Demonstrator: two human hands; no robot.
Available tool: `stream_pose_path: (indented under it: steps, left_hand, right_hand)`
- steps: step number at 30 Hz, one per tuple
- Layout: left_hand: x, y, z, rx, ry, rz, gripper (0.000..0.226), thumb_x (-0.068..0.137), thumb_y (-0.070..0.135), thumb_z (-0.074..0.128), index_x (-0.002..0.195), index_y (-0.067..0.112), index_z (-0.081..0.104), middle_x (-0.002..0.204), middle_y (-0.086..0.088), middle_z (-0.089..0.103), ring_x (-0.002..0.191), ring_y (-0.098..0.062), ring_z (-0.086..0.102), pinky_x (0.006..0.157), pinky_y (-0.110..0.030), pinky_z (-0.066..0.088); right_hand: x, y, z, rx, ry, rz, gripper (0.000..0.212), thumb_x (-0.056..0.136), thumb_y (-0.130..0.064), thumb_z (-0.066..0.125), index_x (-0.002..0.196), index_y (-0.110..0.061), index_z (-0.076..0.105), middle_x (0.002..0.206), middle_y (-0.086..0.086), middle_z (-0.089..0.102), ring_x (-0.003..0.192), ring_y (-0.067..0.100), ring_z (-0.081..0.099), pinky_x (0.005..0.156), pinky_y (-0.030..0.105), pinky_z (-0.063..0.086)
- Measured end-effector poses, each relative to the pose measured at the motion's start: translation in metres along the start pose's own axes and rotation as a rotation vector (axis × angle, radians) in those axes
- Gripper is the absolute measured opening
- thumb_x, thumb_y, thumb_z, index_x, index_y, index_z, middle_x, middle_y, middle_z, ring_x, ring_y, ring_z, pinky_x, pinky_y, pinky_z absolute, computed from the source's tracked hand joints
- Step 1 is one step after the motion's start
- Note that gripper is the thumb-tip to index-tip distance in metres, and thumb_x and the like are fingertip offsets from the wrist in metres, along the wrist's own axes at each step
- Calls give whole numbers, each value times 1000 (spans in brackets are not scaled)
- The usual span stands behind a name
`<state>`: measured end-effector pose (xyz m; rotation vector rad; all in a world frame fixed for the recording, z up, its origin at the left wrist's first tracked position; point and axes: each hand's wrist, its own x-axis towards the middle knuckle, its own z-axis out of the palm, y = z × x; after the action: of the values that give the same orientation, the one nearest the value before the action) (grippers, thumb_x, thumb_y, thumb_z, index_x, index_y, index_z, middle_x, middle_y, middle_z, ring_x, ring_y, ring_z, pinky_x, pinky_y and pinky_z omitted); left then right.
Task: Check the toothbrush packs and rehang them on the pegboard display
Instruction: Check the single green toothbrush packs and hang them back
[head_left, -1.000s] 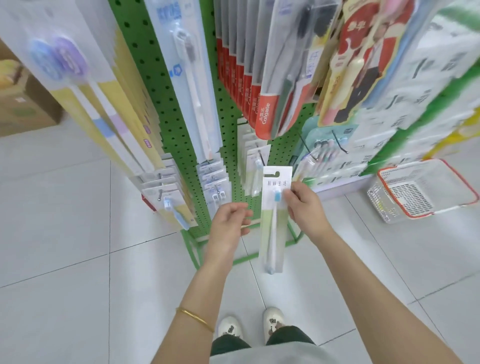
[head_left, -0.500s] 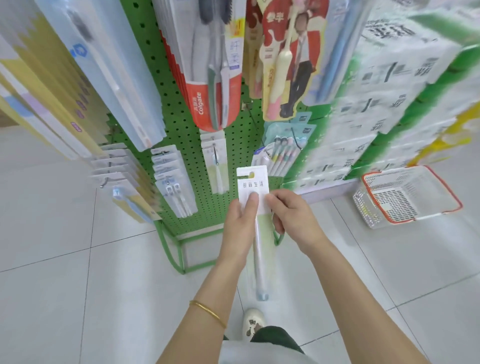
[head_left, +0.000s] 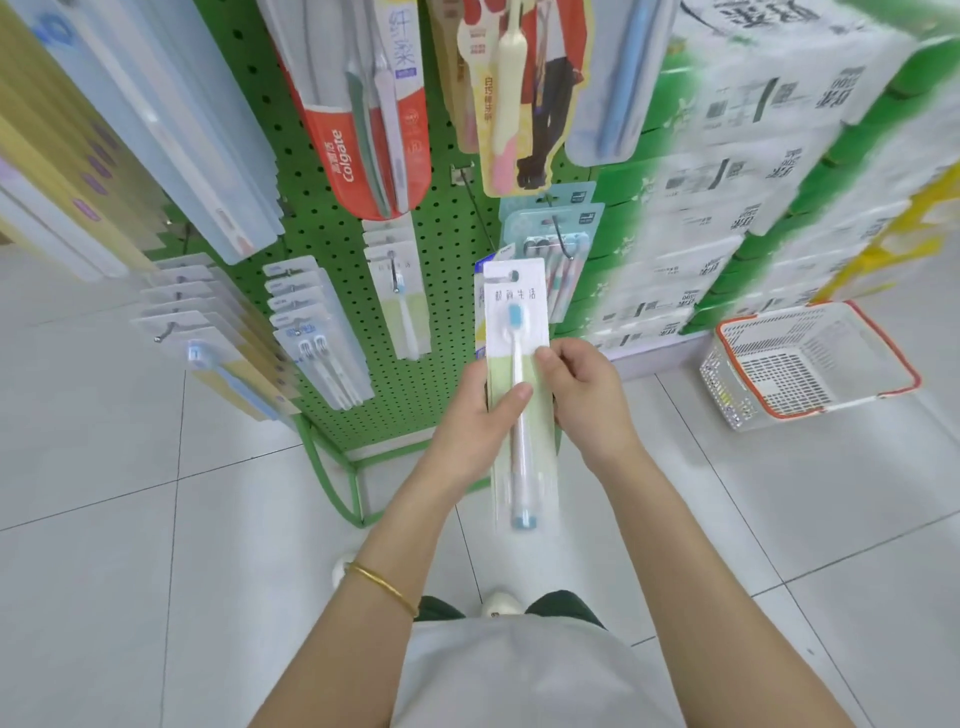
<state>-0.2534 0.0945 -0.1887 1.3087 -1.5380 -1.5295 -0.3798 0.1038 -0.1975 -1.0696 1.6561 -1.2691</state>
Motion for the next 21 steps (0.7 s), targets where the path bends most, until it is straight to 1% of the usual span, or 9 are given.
stream_pose_path:
  steps: [4, 6, 8, 10, 11, 13, 15, 18, 21]
  left_hand:
    - [-7, -4, -7, 37, -149, -1, 33, 84, 30, 61, 116, 30, 52, 111, 2, 64, 104, -12, 61, 95, -36, 49]
    - [-10, -6, -8, 81, -174, -23, 38, 78, 35, 62, 114, 35, 50, 112, 1, 65, 106, -15, 62, 97, -42, 48]
    - [-13, -4, -8, 116, -170, -27, 42, 76, 38, 62, 114, 41, 46, 115, 3, 64, 108, -14, 61, 98, -45, 47]
    - [-13, -2, -9, 178, -151, -6, 56, 78, 37, 65, 127, 40, 38, 127, 4, 57, 116, -14, 56, 103, -45, 43]
    - [-14, 0, -9, 226, -135, 20, 69, 80, 34, 67, 137, 41, 28, 135, 2, 50, 122, -15, 52, 106, -44, 40]
    - [-16, 4, -9, 359, -101, 95, 85, 84, 31, 69, 146, 40, 11, 149, 0, 34, 133, -16, 40, 112, -34, 31]
    - [-18, 8, -7, 539, -98, 158, 90, 84, 33, 70, 149, 30, 8, 155, 5, 21, 137, -13, 30, 106, -24, 27]
    - [-20, 7, 1, 674, -123, 162, 96, 80, 34, 73, 148, 28, 6, 152, 3, 20, 131, -17, 37, 100, -31, 38]
    - [-21, 6, 5, 640, -136, 137, 87, 81, 20, 65, 146, 30, 7, 142, 2, 31, 115, -23, 50, 86, -36, 47]
  right_hand:
    - [9, 0, -1, 81, 81, 17, 28, 92, -28, 53, 77, -4, 51, 60, -4, 40, 55, 13, 34, 54, 25, 29]
    - [11, -3, -2, 89, 117, 3, 28, 86, -35, 51, 75, -10, 52, 60, -6, 42, 57, 14, 35, 57, 27, 31]
    - [12, -6, 0, 62, 153, -31, 24, 90, -32, 52, 72, -16, 51, 61, -6, 44, 59, 15, 38, 60, 30, 34]
    - [12, -8, 3, 25, 208, -66, 23, 95, -25, 51, 72, -19, 50, 65, -5, 46, 63, 16, 41, 62, 36, 38]
    - [12, -8, 3, 20, 236, -71, 23, 95, -25, 50, 73, -20, 49, 66, -4, 47, 65, 17, 42, 64, 39, 41]
    - [11, -10, 3, 35, 280, -63, 24, 95, -26, 49, 72, -22, 48, 66, -4, 47, 65, 18, 43, 65, 41, 44]
    - [10, -12, 3, 58, 320, -56, 26, 96, -24, 49, 71, -21, 46, 64, -4, 46, 63, 18, 43, 63, 37, 41]
    - [8, -15, 3, 57, 325, -43, 26, 96, -23, 51, 70, -21, 45, 61, -2, 45, 59, 18, 41, 60, 33, 39]
    - [3, -19, -1, 115, 248, -24, 25, 95, -22, 53, 71, -18, 48, 56, 2, 46, 47, 17, 40, 50, 29, 37]
